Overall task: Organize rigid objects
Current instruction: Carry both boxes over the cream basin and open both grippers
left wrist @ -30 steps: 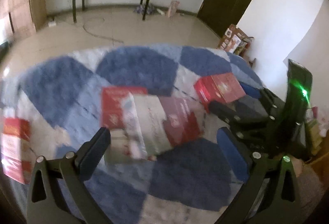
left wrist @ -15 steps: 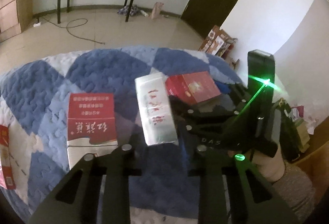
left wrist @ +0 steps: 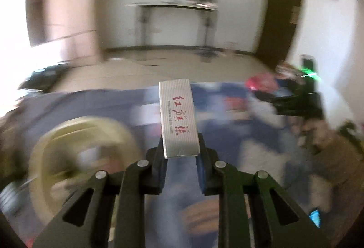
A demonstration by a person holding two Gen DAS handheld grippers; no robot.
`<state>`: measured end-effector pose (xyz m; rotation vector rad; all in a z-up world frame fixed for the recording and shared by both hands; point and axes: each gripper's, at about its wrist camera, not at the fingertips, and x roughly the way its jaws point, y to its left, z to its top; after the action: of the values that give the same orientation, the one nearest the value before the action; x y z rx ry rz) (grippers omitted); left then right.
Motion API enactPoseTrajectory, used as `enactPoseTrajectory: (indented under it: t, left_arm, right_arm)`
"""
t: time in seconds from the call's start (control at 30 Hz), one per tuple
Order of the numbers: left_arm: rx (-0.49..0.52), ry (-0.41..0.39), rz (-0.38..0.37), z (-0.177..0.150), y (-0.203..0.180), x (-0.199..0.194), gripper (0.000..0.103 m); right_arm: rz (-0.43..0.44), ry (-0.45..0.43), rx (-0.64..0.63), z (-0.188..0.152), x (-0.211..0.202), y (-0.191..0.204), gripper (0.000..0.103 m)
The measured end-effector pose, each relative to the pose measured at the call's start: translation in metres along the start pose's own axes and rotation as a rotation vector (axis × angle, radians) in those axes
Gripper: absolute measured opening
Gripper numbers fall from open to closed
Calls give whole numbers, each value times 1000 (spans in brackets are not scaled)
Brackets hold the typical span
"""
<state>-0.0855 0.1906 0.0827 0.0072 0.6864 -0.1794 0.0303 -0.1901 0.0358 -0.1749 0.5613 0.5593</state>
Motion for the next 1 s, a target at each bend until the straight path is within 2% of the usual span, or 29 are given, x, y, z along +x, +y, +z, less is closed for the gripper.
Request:
enactPoseTrajectory:
  t: [0.03, 0.1, 0.2, 0.27, 0.4, 0.53, 0.67, 0.73, 0.77, 0.8, 0.87, 0.9, 1.0]
  left_arm:
    - [-21, -14, 62, -12, 22, -13, 24]
    - [-79, -23, 134, -31, 58, -23, 24]
    - [-187, -17, 164, -50, 104, -17, 24]
    - [-221, -11, 184, -55, 122, -3, 24]
    - [-288, 18, 225, -72, 158, 17, 24]
    - [-350, 36, 239, -83, 183, 31, 24]
    - [-418, 68, 222, -83, 196, 39, 25]
    - [-430, 68, 222, -83, 198, 40, 35]
    - [-429, 52, 230, -83, 197, 37, 55]
    - [-432, 28, 240, -83, 196, 32, 80]
    - [-462, -47, 250, -83, 192, 17, 103]
    - [-473, -79, 250, -80, 189, 10, 103]
    - [-441, -80, 219, -62, 171, 4, 103]
  right_arm:
    - [64, 7, -39, 9, 6, 28, 96]
    - [194, 45, -108, 22, 22, 86, 96]
    - [372, 155, -220, 25, 54, 179, 96]
    - [421, 201, -353, 17, 71, 240, 95]
    - [403, 205, -537, 5, 93, 307, 95]
    - [315, 136, -640, 12, 119, 333, 95]
    - [321, 192, -674, 16, 147, 344, 95]
    - [348, 183, -664, 21, 150, 349, 96]
    - [375, 186, -648, 23, 150, 351, 97]
    - [387, 185, -629, 25, 148, 348, 98]
    - [413, 180, -598, 28, 144, 343, 100]
    - [428, 172, -576, 28, 139, 338, 103]
    - [475, 184, -480, 30, 129, 309, 103]
